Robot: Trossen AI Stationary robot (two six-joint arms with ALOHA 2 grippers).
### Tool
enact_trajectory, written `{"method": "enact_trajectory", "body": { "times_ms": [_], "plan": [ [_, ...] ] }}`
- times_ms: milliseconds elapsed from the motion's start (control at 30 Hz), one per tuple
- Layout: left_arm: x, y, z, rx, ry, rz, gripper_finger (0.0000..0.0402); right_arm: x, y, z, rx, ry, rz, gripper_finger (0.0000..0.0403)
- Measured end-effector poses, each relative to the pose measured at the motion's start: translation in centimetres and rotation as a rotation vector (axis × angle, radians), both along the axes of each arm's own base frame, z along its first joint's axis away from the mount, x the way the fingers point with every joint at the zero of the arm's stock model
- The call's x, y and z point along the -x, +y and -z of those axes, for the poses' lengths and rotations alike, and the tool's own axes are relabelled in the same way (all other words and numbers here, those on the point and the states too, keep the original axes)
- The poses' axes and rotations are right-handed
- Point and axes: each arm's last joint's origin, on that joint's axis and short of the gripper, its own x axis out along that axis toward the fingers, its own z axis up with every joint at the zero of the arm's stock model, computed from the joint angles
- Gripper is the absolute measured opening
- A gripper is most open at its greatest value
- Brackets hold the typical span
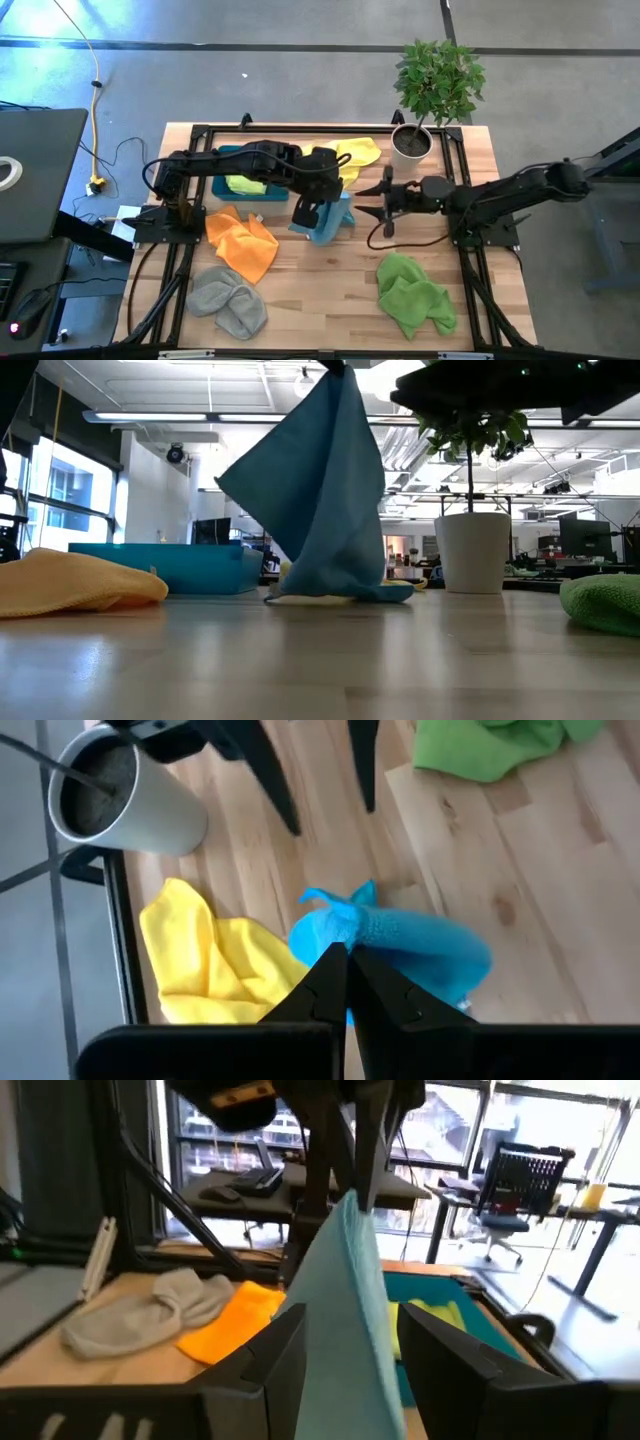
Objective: Fold microfiber towels
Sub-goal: Fold the blue microfiber cloth
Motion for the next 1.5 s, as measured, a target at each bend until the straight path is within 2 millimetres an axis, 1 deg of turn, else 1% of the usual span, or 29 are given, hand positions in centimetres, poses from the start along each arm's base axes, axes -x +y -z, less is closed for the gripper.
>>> {"method": "enact_trajectory", "body": {
  "times_ms": [167, 433, 700, 900, 1033, 1167, 1267, 1433, 1500],
  "plan": [
    [-0.1, -0.1, 0.0, -0.009, -0.005, 0.028, 0.0, -0.9, -0.5, 0.2, 0.021, 0.063, 0.021, 0.0149],
    [-0.4, -0.2, -0.2, -0.024, -0.034, 0.046, 0.0, -1.7, -0.5, 1.5, 0.042, 0.144, 0.011, 0.0149],
    [-0.4, -0.3, -0.3, -0.024, -0.04, 0.046, 0.0, -1.7, -0.5, 2.1, 0.068, 0.197, 0.007, 0.0149],
    [-0.4, -0.2, -0.3, -0.06, -0.035, 0.022, 0.0, -1.4, -0.4, 3.2, 0.021, 0.319, 0.006, 0.0149],
    [-0.4, -0.1, -0.3, -0.065, -0.035, 0.02, 0.0, -1.3, -0.3, 3.5, 0.013, 0.347, 0.002, 0.0146],
    [-0.4, -0.1, -0.3, -0.065, -0.035, 0.019, 0.0, -1.3, 0.0, 3.4, 0.019, 0.342, -0.007, 0.012],
    [-0.4, -0.1, -0.3, -0.065, -0.043, 0.018, 0.0, -1.3, 0.0, 3.4, 0.005, 0.339, 0.003, 0.0084],
    [-0.7, -0.1, -0.5, -0.066, -0.08, 0.015, 0.0, -1.3, -0.1, 3.4, -0.068, 0.337, 0.018, 0.0019],
    [-0.8, -0.1, -0.6, -0.056, -0.095, 0.002, 0.0, -1.3, -0.1, 3.4, -0.104, 0.336, 0.029, 0.0005]
  ]
}}
